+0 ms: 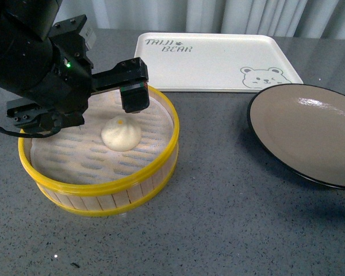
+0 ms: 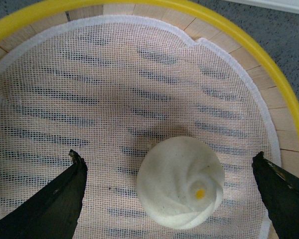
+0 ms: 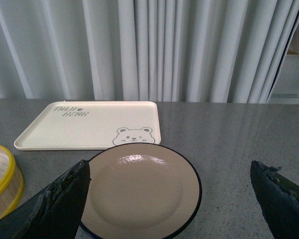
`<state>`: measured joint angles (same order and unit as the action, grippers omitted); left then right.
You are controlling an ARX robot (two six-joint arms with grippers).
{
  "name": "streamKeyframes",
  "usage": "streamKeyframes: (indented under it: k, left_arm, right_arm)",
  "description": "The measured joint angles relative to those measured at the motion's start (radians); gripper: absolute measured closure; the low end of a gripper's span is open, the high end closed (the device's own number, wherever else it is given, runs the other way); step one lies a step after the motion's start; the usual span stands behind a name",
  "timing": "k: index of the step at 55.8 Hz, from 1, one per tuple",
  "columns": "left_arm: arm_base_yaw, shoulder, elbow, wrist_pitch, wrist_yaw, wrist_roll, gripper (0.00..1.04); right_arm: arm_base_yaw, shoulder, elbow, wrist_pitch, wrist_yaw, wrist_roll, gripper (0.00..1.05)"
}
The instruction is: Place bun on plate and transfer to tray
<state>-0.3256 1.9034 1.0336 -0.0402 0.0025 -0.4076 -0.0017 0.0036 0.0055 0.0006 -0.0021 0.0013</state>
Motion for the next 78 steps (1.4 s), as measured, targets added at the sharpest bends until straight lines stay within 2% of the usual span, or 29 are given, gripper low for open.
streamKeyframes:
  k: [13,25,34,39,66,78]
  left_arm:
    - [0.001,0.023,0.020,-0.018,0.000,0.001,0.07]
    - [-0.002,0.026,0.037,-0.047,-0.002,0.005,0.50]
    - [-0.010,0.026,0.046,-0.068,0.002,0.002,0.86]
    - [-0.010,0.022,0.048,-0.080,0.013,-0.008,1.01]
    - [-0.008,-0.058,0.122,-0.037,0.142,-0.130,1.01]
    - [-0.065,0.029,0.276,-0.008,0.194,-0.193,1.01]
  right_arm:
    - [0.000,0.000,0.000,0.000,0.000,0.000,0.09]
    - [0.000,0.000,0.000,0.000,0.000,0.000,0.09]
    - [0.000,0.000,0.000,0.000,0.000,0.000,0.09]
    - [0.000,0.000,0.000,0.000,0.000,0.000,0.09]
    - [0.000,0.000,0.000,0.000,0.000,0.000,0.09]
    - [0.000,0.000,0.000,0.000,0.000,0.000,0.09]
